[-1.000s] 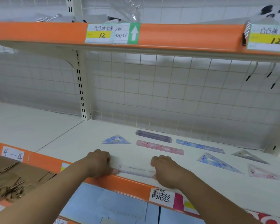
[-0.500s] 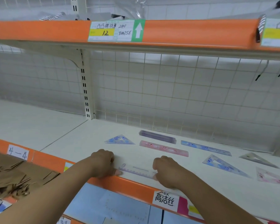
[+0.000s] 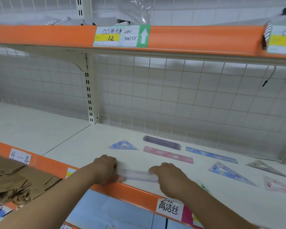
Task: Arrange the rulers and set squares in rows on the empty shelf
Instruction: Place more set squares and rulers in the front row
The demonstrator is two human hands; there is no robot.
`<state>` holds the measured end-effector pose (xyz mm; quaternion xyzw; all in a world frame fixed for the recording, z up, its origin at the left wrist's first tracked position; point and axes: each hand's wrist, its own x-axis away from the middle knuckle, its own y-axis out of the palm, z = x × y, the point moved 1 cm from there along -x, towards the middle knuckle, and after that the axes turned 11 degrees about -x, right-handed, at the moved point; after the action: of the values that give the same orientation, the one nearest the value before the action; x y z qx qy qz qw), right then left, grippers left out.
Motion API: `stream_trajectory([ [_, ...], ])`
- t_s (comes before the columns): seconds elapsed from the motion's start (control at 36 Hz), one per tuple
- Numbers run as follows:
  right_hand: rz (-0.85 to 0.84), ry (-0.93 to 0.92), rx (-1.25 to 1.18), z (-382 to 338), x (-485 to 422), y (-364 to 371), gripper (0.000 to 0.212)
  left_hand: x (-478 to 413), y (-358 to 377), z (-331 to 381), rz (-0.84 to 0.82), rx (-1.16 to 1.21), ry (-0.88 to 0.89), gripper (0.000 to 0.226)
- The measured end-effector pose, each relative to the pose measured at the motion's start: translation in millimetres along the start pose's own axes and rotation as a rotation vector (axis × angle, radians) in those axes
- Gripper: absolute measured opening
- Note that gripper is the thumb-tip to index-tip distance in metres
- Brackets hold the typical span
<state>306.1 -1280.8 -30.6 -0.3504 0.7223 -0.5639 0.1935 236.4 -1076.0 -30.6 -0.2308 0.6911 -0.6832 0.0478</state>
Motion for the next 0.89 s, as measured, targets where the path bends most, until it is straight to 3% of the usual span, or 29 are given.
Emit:
stream_trajectory([
  [0.14, -0.041, 0.027, 0.056, -1.0, 0.1, -0.4, 0.05, 0.8, -0.8, 1.2, -0.001, 0.003, 0.0, 0.065],
  [0.33, -0.075, 0.073, -0.064, 3.0, -2.6, 5.0, 0.039, 4.1, -4.0, 2.0, 0.0, 0.014, 0.022, 0.063],
  [0.56, -0.062, 0.061, -0.042, 3.3, -5.5, 3.9, 0.048, 4.0, -4.7, 2.0, -0.006, 0.019, 0.021, 0.064],
  [0.72, 0.008, -0.002, -0.045, 0.9, -3.3, 1.2, 0.029, 5.6, -6.3, 4.3, -0.01, 0.032, 0.025, 0.063],
  [0.89, 0.021, -0.017, 0.065, 2.0, -6.5, 0.3, 0.039, 5.5, -9.0, 15.7, -0.02, 0.071, 0.08, 0.061],
])
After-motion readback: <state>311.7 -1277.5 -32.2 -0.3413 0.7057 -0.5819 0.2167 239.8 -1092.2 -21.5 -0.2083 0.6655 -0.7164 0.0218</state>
